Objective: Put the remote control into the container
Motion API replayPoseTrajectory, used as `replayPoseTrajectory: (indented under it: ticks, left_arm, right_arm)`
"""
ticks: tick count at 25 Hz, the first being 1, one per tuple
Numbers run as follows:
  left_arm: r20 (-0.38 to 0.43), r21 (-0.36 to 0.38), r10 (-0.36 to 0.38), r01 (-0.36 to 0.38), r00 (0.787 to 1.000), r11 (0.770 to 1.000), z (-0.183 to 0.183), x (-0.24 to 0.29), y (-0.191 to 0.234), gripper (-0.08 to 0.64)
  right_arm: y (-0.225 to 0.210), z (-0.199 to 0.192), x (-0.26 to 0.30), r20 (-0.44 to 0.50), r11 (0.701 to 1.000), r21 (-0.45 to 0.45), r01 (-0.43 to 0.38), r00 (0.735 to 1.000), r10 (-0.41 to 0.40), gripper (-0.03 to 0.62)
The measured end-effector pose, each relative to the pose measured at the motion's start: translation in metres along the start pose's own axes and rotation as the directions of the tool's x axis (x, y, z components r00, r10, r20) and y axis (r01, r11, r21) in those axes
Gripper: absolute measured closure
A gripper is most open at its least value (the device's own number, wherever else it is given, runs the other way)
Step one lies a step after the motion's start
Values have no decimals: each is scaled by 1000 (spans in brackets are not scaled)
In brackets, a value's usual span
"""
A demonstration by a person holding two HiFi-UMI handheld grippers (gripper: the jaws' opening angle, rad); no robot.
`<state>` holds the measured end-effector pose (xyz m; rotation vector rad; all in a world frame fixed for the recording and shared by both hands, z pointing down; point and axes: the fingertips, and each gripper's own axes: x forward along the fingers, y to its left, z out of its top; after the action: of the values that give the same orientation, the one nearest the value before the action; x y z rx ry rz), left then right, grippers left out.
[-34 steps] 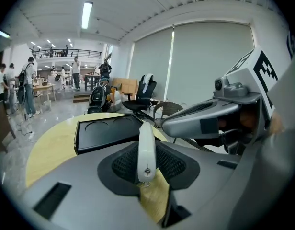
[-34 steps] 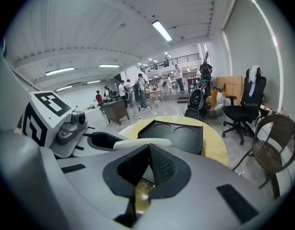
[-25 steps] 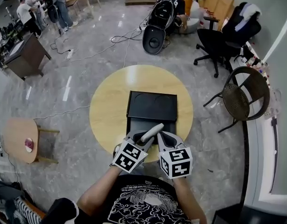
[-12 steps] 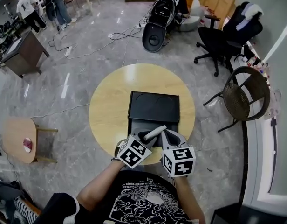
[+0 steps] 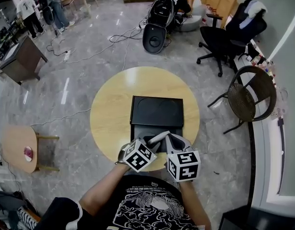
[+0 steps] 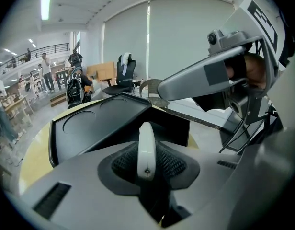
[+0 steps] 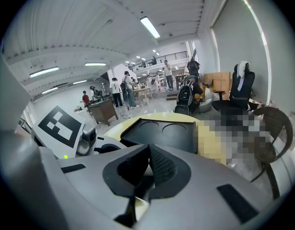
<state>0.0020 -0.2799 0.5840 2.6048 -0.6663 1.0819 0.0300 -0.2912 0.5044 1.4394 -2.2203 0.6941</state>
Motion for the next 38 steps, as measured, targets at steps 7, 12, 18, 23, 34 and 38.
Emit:
replayPoseTrajectory:
  ticks: [7,12,18,23,34,38]
  left_arm:
    - [-29,35,27,-26,999,999,-8,4,3,453]
    - [-41,47,42,-40,998,998,-7,4,5,453]
    - [-56,48,58,-56,997,997,-7,9,5,451]
    - [-79,52,69,-65,995,997,-9,9,7,451]
    - [-91,44,76,-72,993,996,-9,9,5,451]
    - [-76,42,86,-83,993,996,-3,4,4,451]
  right_arm:
    - [1,-3,3,-12,1000,1,-2,1000,2,569]
    - [2,-4,3,-17,1000,-2,-4,1000,4,569]
    - [-3,-4,1,-17,1000,-5,-5,1000,5,569]
    - [-2,-4,0,-18,1000,-5,-9,1000,9,569]
    - [-4,-8,0,-23,1000,-9,-20,1000,20,569]
    - [-2,-6,-3,-20,1000,-12,-26,999,26,569]
